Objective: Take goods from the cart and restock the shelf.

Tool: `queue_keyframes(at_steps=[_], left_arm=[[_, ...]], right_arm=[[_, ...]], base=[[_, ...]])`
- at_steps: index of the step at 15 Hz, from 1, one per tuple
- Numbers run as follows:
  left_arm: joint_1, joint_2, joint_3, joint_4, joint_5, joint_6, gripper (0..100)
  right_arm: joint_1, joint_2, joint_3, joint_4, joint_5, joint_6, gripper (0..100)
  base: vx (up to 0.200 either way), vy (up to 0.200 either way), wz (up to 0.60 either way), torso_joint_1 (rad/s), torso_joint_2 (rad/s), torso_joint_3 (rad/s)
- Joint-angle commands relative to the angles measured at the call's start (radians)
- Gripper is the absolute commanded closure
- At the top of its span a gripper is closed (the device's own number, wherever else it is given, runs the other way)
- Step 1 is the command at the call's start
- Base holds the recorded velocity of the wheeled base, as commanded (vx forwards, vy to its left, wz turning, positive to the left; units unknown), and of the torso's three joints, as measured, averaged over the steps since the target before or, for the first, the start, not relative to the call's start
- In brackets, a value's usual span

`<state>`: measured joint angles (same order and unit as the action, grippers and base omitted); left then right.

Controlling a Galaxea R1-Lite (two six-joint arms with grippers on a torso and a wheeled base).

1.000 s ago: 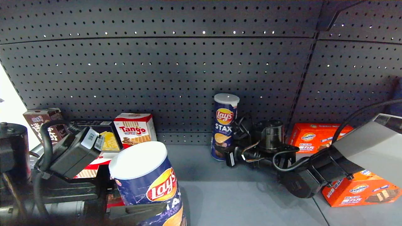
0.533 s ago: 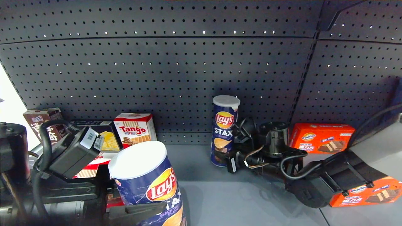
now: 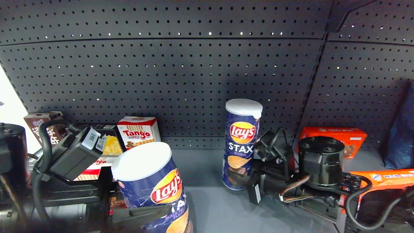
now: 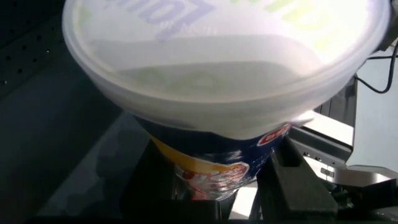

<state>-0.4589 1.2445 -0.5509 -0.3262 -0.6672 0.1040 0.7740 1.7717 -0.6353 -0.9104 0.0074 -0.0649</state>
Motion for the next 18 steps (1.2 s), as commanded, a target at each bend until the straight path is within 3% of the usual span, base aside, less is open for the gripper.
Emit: queue_keyframes(at_steps=[1, 6, 18], left_arm=[[0.0, 0.001, -0.008, -0.001, 0.003, 0.0, 100], [0.0, 0.015, -0.023, -0.001, 0.014, 0.0, 100], [0.0, 0.018, -0.023, -0.002, 0.017, 0.0, 100]], right_arm=[[0.031, -0.049, 0.065, -0.058, -0.018, 0.0, 100], [0.073, -0.051, 0.178, -0.119, -0.037, 0.002, 100], [0.116, -0.067, 0.25, -0.117, -0.076, 0.034, 100]], base=[[0.0, 0.0, 0.0, 0.0, 0.0, 0.0], [0.0, 0.0, 0.0, 0.0, 0.0, 0.0], [0.0, 0.0, 0.0, 0.0, 0.0, 0.0]])
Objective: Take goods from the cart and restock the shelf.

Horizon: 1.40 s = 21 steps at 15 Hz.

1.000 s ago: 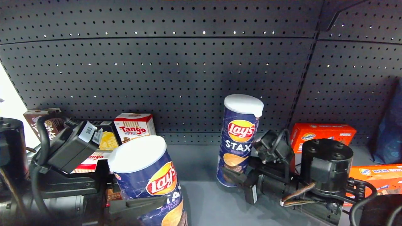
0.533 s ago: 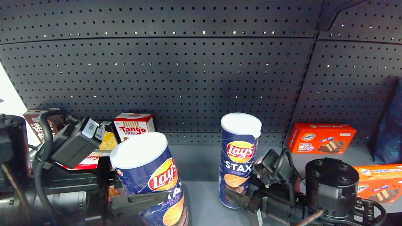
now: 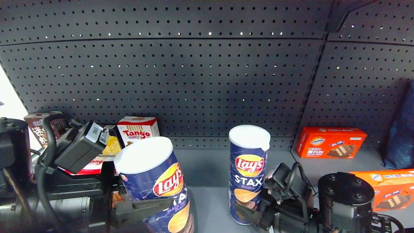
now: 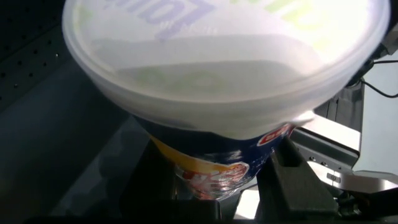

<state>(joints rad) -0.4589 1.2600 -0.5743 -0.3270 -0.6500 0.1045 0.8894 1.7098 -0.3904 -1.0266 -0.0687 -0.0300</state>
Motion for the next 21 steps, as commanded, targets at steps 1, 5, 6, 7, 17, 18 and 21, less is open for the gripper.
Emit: queue_keyframes(at_steps=[1, 5, 6, 7, 17, 18, 21], left_arm=[[0.0, 0.002, 0.001, -0.001, 0.0, 0.0, 100], [0.0, 0.002, 0.002, 0.0, 0.0, 0.0, 100], [0.0, 0.002, 0.004, -0.001, 0.0, 0.0, 100], [0.0, 0.002, 0.004, -0.001, 0.0, 0.0, 100], [0.0, 0.001, 0.011, -0.001, 0.0, 0.0, 100], [0.0, 0.001, 0.01, -0.001, 0.0, 0.0, 100], [0.0, 0.001, 0.01, -0.001, 0.0, 0.0, 100]], right_arm=[[0.006, -0.007, 0.013, -0.003, 0.0, -0.001, 100], [0.008, -0.006, 0.021, -0.001, 0.001, -0.001, 100], [0.006, -0.001, 0.019, 0.0, 0.001, -0.001, 100], [0.005, 0.005, 0.018, 0.0, 0.001, 0.001, 100], [0.019, -0.021, 0.065, 0.002, 0.0, 0.005, 0], [0.023, -0.061, 0.088, -0.001, 0.0, 0.004, 0], [0.025, -0.197, 0.133, -0.001, -0.002, -0.001, 0]], base=[[0.0, 0.0, 0.0, 0.0, 0.0, 0.0], [0.0, 0.0, 0.0, 0.0, 0.0, 0.0], [0.0, 0.0, 0.0, 0.0, 0.0, 0.0], [0.0, 0.0, 0.0, 0.0, 0.0, 0.0], [0.0, 0.0, 0.0, 0.0, 0.0, 0.0], [0.0, 0.0, 0.0, 0.0, 0.0, 0.0], [0.0, 0.0, 0.0, 0.0, 0.0, 0.0]])
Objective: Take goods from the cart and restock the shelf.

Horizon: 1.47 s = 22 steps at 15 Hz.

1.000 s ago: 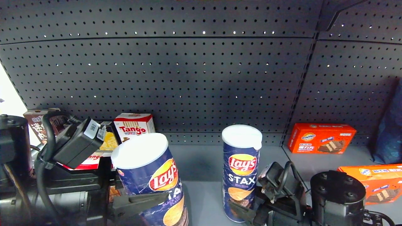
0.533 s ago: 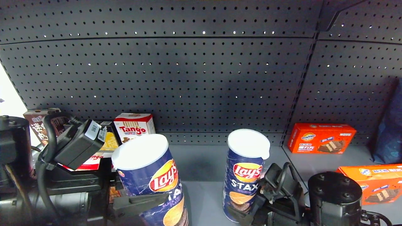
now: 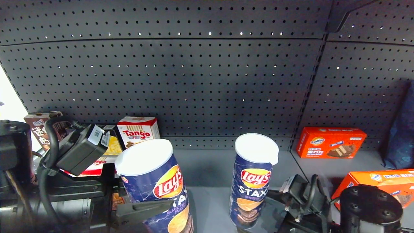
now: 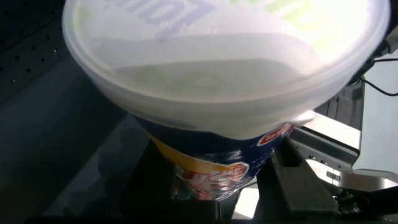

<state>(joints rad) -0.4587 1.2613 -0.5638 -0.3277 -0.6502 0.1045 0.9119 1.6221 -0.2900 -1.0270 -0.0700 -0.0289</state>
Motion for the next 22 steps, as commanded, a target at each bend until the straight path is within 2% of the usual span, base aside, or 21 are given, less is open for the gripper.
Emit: queue_keyframes(at_steps=[1, 2, 3, 6, 11, 13, 14, 17, 18, 19, 20, 22], left_arm=[[0.0, 0.0, -0.001, -0.001, 0.0, 0.0, 100], [0.0, 0.0, -0.001, 0.001, 0.0, 0.0, 100], [0.0, 0.0, -0.001, 0.001, 0.0, 0.0, 100], [0.0, 0.0, -0.008, -0.001, 0.003, 0.0, 100], [0.005, 0.013, -0.013, -0.005, 0.034, -0.003, 100], [0.003, 0.029, -0.034, -0.005, 0.05, -0.005, 100], [0.002, 0.038, -0.057, -0.004, 0.052, -0.005, 100], [-0.032, 0.053, -0.09, -0.004, 0.055, -0.003, 100], [-0.035, 0.055, -0.094, -0.002, 0.052, -0.002, 100], [-0.035, 0.053, -0.093, -0.002, 0.05, -0.002, 100], [-0.04, 0.05, -0.09, -0.001, 0.052, 0.0, 100], [-0.061, 0.046, -0.093, -0.001, 0.05, -0.002, 100]], right_arm=[[-0.001, -0.173, 0.048, -0.001, -0.001, -0.009, 0], [-0.001, -0.182, 0.051, -0.001, 0.001, -0.011, 0], [-0.002, -0.317, 0.086, 0.013, 0.003, -0.026, 0], [-0.011, -0.476, 0.163, 0.031, 0.001, -0.029, 0], [-0.291, -0.717, 0.287, 0.033, 0.007, -0.085, 0], [-0.39, -0.789, 0.29, 0.067, 0.006, -0.086, 0], [-0.51, -0.843, 0.29, 0.09, 0.006, -0.08, 0], [-0.772, -0.938, 0.29, 0.124, -0.005, -0.045, 0], [-0.861, -0.989, 0.29, 0.18, -0.005, -0.042, 0], [-0.872, -0.999, 0.29, 0.193, -0.005, -0.042, 0], [-0.952, -1.196, 0.29, 0.413, -0.004, -0.04, 0], [-0.947, -1.516, 0.29, 0.762, 0.007, -0.043, 0]], base=[[0.0, 0.0, 0.0, 0.0, 0.0, 0.0], [0.0, 0.0, 0.0, 0.0, 0.0, 0.0], [0.0, 0.0, 0.0, 0.0, 0.0, 0.0], [0.0, 0.0, 0.0, 0.0, 0.0, 0.0], [0.0, 0.0, 0.0, 0.0, 0.0, 0.0], [0.0, 0.0, 0.0, 0.0, 0.0, 0.0], [0.0, 0.0, 0.0, 0.0, 0.0, 0.0], [0.0, 0.0, 0.0, 0.0, 0.0, 0.0], [0.0, 0.0, 0.0, 0.0, 0.0, 0.0], [0.0, 0.0, 0.0, 0.0, 0.0, 0.0], [0.0, 0.0, 0.0, 0.0, 0.0, 0.0], [0.0, 0.0, 0.0, 0.0, 0.0, 0.0]])
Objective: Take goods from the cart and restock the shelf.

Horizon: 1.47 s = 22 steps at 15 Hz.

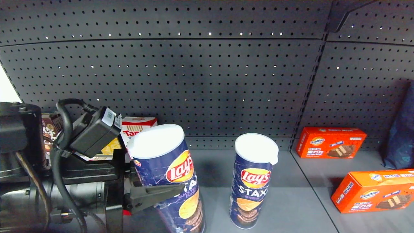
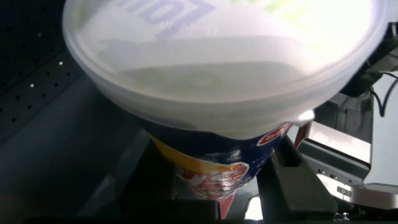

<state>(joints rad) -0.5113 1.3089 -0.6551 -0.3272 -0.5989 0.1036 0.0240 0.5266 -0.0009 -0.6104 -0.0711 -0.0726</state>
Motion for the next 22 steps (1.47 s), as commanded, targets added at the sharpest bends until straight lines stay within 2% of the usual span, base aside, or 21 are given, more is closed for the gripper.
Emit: queue_keyframes(at_steps=[1, 3, 6, 9, 10, 12, 13, 15, 17, 18, 19, 20, 21, 22], left_arm=[[-0.01, -0.004, -0.001, -0.003, -0.002, -0.001, 100], [-0.009, -0.004, -0.003, -0.003, -0.005, -0.001, 100], [-0.009, -0.002, -0.001, -0.007, -0.005, -0.001, 100], [-0.01, -0.002, 0.005, -0.007, -0.007, 0.001, 100], [-0.01, -0.002, 0.003, -0.007, -0.007, 0.001, 100], [-0.01, -0.002, -0.001, -0.007, -0.007, 0.001, 100], [-0.01, -0.002, 0.002, -0.007, -0.007, 0.001, 100], [-0.01, -0.002, -0.003, -0.007, -0.007, 0.001, 100], [-0.01, -0.002, -0.005, -0.009, -0.007, 0.001, 100], [-0.012, 0.0, -0.003, -0.012, -0.009, 0.001, 100], [-0.012, 0.001, -0.005, -0.012, -0.009, 0.001, 100], [-0.012, 0.003, -0.011, -0.013, -0.009, 0.001, 100], [-0.01, 0.004, -0.015, -0.012, -0.009, 0.001, 100], [-0.01, 0.003, -0.02, -0.012, -0.007, 0.001, 100]], right_arm=[[-0.019, -0.527, 0.001, 0.541, -0.004, -0.001, 0], [-0.023, -0.527, 0.001, 0.537, -0.075, 0.0, 0], [-0.023, -0.527, 0.001, 0.538, 0.079, -0.004, 0], [-0.023, -0.527, 0.001, 0.54, 0.091, -0.006, 0], [-0.023, -0.527, 0.001, 0.543, 0.066, 0.008, 0], [-0.023, -0.527, 0.001, 0.544, -0.102, 0.079, 0], [-0.023, -0.527, 0.001, 0.544, -0.101, 0.057, 0], [-0.023, -0.527, 0.001, 0.543, -0.035, -0.039, 0], [-0.023, -0.527, 0.001, 0.541, 0.151, -0.042, 0], [-0.023, -0.527, 0.001, 0.544, 0.293, -0.006, 0], [-0.023, -0.527, 0.001, 0.544, 0.283, 0.008, 0], [-0.023, -0.527, 0.001, 0.557, 0.197, 0.014, 0], [-0.023, -0.527, 0.001, 0.617, 0.051, 0.059, 0], [-0.024, -0.527, 0.001, 0.618, 0.047, 0.076, 0]], base=[[0.0, 0.0, 0.0, 0.0, 0.0, 0.0], [0.0, 0.0, 0.0, 0.0, 0.0, 0.0], [0.0, 0.0, 0.0, 0.0, 0.0, 0.0], [0.0, 0.0, 0.0, 0.0, 0.0, 0.0], [0.0, 0.0, 0.0, 0.0, 0.0, 0.0], [0.0, 0.0, 0.0, 0.0, 0.0, 0.0], [0.0, 0.0, 0.0, 0.0, 0.0, 0.0], [0.0, 0.0, 0.0, 0.0, 0.0, 0.0], [0.0, 0.0, 0.0, 0.0, 0.0, 0.0], [0.0, 0.0, 0.0, 0.0, 0.0, 0.0], [0.0, 0.0, 0.0, 0.0, 0.0, 0.0], [0.0, 0.0, 0.0, 0.0, 0.0, 0.0], [0.0, 0.0, 0.0, 0.0, 0.0, 0.0], [0.0, 0.0, 0.0, 0.0, 0.0, 0.0]])
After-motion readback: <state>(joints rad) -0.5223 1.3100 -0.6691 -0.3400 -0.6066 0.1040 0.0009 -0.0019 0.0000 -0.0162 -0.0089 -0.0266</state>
